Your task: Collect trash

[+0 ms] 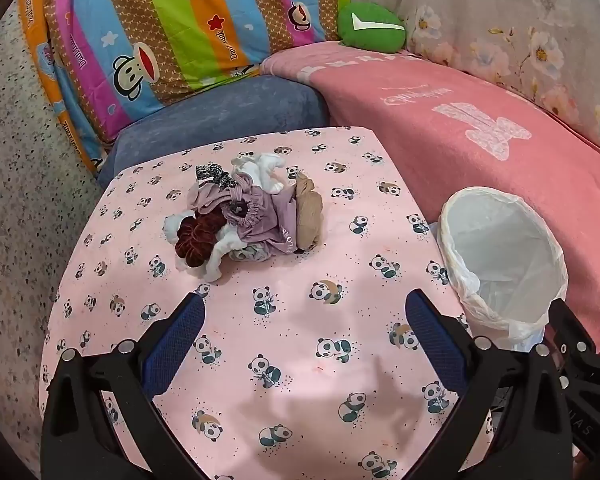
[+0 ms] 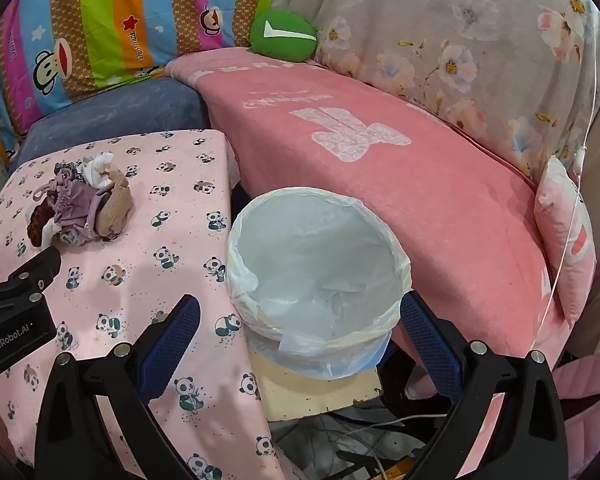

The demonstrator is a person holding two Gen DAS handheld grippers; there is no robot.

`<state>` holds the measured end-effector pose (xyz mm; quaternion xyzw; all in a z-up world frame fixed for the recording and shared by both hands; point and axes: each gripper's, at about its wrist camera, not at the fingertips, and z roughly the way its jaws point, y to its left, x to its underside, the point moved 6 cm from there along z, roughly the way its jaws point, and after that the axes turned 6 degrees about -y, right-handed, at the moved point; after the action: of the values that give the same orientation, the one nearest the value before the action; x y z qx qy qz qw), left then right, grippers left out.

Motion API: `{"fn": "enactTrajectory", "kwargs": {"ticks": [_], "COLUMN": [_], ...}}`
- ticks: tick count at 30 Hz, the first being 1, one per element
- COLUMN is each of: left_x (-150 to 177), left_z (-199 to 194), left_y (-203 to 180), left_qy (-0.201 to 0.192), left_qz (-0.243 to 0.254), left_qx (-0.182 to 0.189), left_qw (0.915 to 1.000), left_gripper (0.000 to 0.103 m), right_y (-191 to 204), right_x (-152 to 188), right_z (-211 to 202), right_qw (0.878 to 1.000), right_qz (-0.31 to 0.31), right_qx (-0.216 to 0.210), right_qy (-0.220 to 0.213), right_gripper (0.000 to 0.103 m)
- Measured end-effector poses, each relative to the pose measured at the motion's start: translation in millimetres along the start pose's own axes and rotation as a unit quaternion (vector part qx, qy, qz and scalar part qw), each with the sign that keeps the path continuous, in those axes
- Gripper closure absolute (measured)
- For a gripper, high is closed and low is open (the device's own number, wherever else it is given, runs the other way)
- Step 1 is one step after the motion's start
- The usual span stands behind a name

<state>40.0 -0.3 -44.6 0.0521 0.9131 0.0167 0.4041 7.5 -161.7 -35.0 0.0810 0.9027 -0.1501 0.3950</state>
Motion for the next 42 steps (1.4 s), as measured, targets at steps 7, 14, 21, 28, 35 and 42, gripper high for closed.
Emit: {"fn": "enactTrajectory", "kwargs": {"ticks": [7,14,21,28,35,42], "left_x": [3,2,2,1,-1,-3], "left_z": [-1,-5,-6,-7,-7,-8], "left_y": [0,2,1,0,-4,-6], "left_qy": [-0.003,-0.001,-0.001,-0.002,-0.005,-0.008], "left_qz": [-0.002,-0.001,-0.001,0.000,0.002,0.004], "left_qx": [-0.001,-0.003,-0.004,-0.007,-0.010,-0.010], "left_qw": [1.0000,1.0000,1.0000,1.0000,0.9999,0.9999], "left_gripper": [0.007,0.007,0.007,0.007,0.007,0.007], "right_y": [0,-2,0,-4,-8,-11], "right_x": [-1,1,-2,-4,-3,-3], "right_z": [-1,0,-4,-5,-5,-4], "right_qw": [1.000,1.000,1.000,1.000,1.000,1.000], "right_qz": [-0.001,-0.001,-0.001,0.001,0.003,0.003], "right_qx": [0.000,0.000,-0.001,-0.001,0.000,0.002], "right_qy": [-0.001,-0.002,-0.003,-0.004,-0.006,-0.007], "right_gripper": [0.005,0.005,0.005,0.005,0.005,0.005]}}
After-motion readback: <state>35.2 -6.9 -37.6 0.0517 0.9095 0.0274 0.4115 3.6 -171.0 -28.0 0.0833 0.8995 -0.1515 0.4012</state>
